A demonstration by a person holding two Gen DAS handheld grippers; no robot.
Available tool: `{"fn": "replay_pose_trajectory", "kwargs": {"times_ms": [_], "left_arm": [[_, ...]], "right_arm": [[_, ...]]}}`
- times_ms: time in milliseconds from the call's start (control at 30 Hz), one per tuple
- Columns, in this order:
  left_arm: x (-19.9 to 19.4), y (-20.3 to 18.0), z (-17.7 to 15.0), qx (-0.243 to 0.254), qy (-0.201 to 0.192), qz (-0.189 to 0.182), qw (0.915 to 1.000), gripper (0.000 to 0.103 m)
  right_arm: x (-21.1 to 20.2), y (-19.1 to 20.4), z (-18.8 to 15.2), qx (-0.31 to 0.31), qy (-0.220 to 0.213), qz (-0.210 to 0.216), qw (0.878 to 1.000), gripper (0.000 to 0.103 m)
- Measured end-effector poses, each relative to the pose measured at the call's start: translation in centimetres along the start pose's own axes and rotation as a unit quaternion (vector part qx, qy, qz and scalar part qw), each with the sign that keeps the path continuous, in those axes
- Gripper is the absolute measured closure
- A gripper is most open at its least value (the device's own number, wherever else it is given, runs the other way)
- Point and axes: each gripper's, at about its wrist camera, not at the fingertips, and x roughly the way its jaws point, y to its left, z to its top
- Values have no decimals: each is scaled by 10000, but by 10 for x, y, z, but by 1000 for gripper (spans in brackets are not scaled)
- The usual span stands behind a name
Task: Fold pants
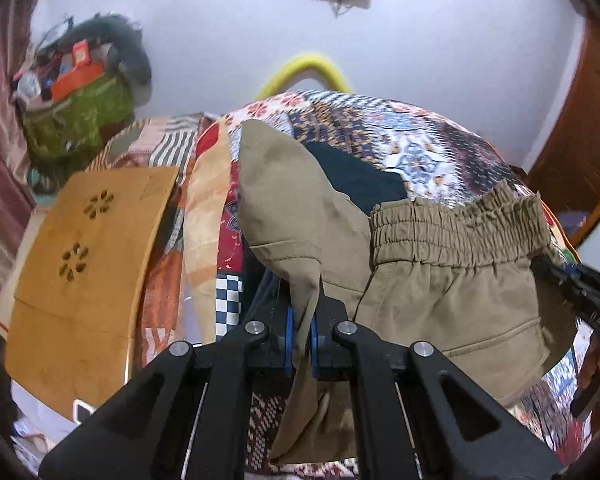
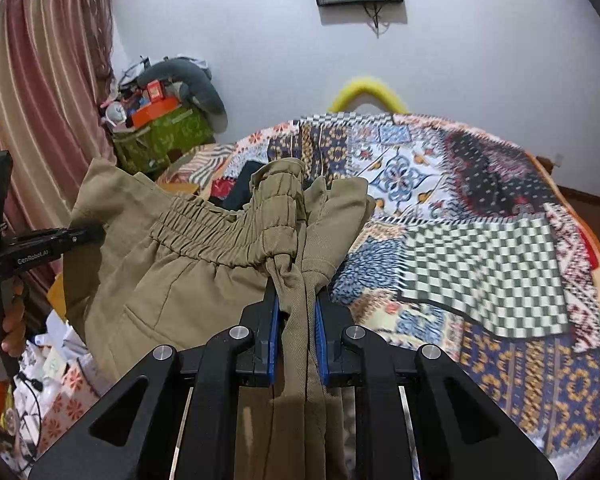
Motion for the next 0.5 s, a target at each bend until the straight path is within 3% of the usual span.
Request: {"fn": "replay_pose_trajectory", "kwargs": {"times_ms": [267,400,500], "left_arm": [[71,24,-12,-222,456,252,9984,97],[84,33,-20,-409,564,300,9971,91],[81,39,-26,-495,588,338,9965,87]], "right_arm": [[71,-4,-15,39,591,-175,9981,90],[81,-5,-22,51,732,-301,9968,87],[77,-7,-24,99,854,-349,9957,79]]}}
